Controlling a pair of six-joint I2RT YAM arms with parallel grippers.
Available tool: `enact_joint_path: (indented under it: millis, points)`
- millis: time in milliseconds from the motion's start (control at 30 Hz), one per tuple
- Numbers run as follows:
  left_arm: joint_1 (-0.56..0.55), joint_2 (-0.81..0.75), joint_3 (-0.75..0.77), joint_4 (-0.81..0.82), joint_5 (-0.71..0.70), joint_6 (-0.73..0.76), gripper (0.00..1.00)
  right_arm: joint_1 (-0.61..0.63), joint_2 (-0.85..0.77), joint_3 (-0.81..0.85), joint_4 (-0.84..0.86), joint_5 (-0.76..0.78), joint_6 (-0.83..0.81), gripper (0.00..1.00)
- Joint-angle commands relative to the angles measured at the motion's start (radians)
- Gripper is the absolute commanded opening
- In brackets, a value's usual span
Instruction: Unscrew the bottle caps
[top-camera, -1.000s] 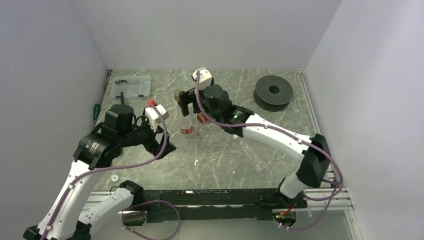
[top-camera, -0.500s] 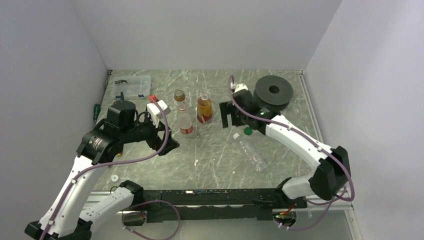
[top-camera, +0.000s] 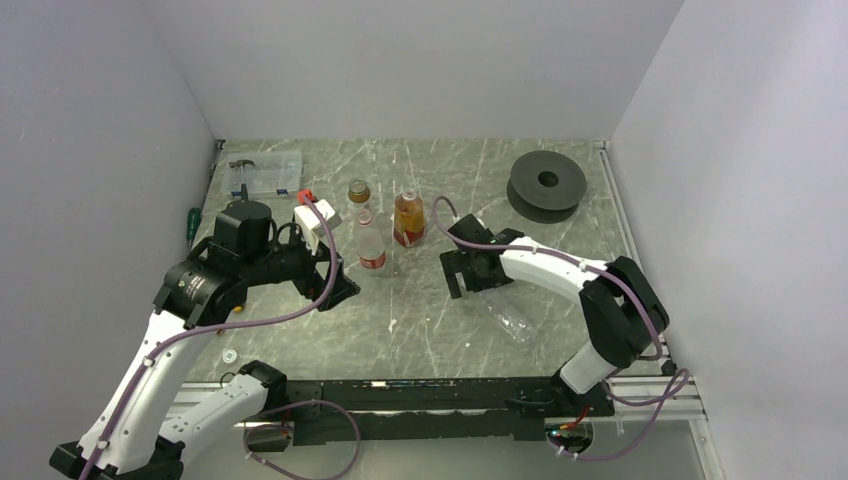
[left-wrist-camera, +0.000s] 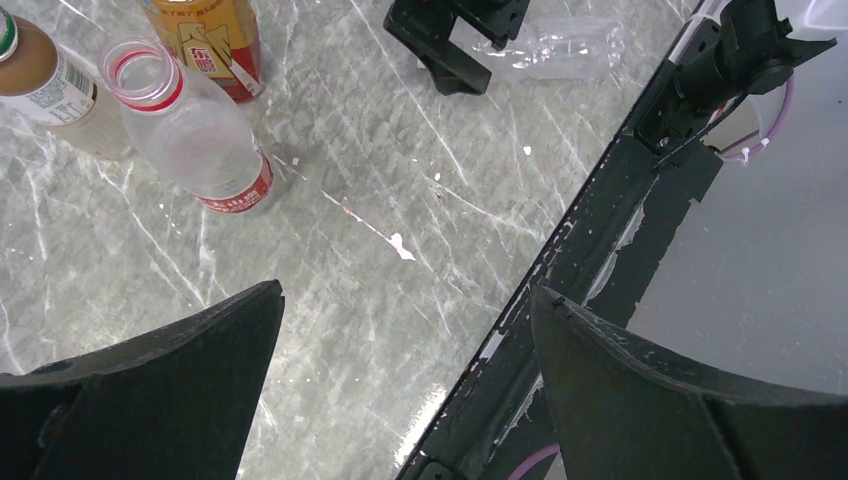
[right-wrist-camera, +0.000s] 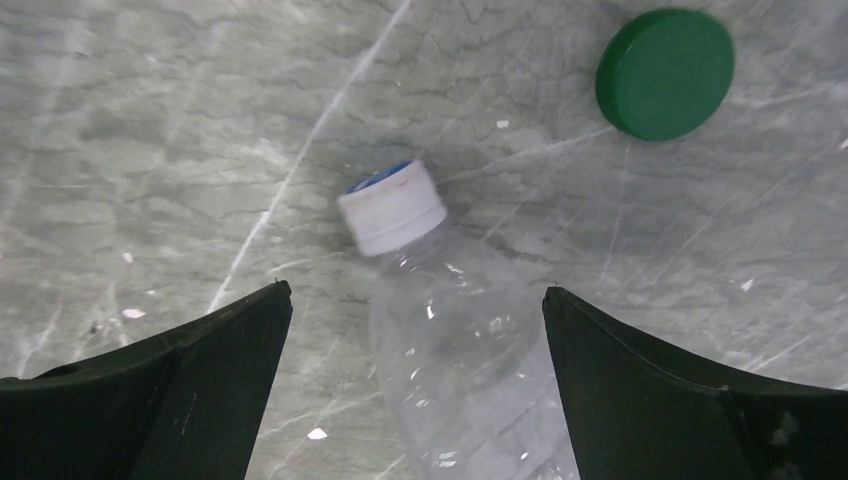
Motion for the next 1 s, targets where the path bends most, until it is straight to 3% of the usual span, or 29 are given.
enact_joint_path:
  millis: [0, 200, 267, 433, 733, 967]
  points:
    - [0.001, -0.011, 0.03, 0.035, 0.02, -0.012, 0.99, -0.001, 0.034, -0.038, 0.04, 0.001, 0.039, 1.0]
    - [0.001, -0.006, 0.029, 0.043, 0.025, -0.013, 1.0, -0.001, 0.06, -0.05, 0.051, 0.015, 0.067, 0.95]
    - [0.001, -0.005, 0.028, 0.044, 0.029, -0.014, 0.99, -0.001, 0.051, -0.043, 0.051, 0.014, 0.074, 0.86]
    - [0.001, -0.002, 0.022, 0.055, 0.041, -0.022, 0.99, 0.0, -0.01, 0.013, 0.029, 0.003, 0.094, 0.53]
    - [0.001, -0.014, -0.006, 0.11, 0.034, -0.066, 1.0, 0.064, -0.265, 0.237, -0.021, 0.104, 0.171, 0.52]
    - [0.001, -0.011, -0.03, 0.311, 0.148, -0.234, 0.99, 0.274, -0.399, 0.325, 0.306, 0.26, 0.266, 0.51]
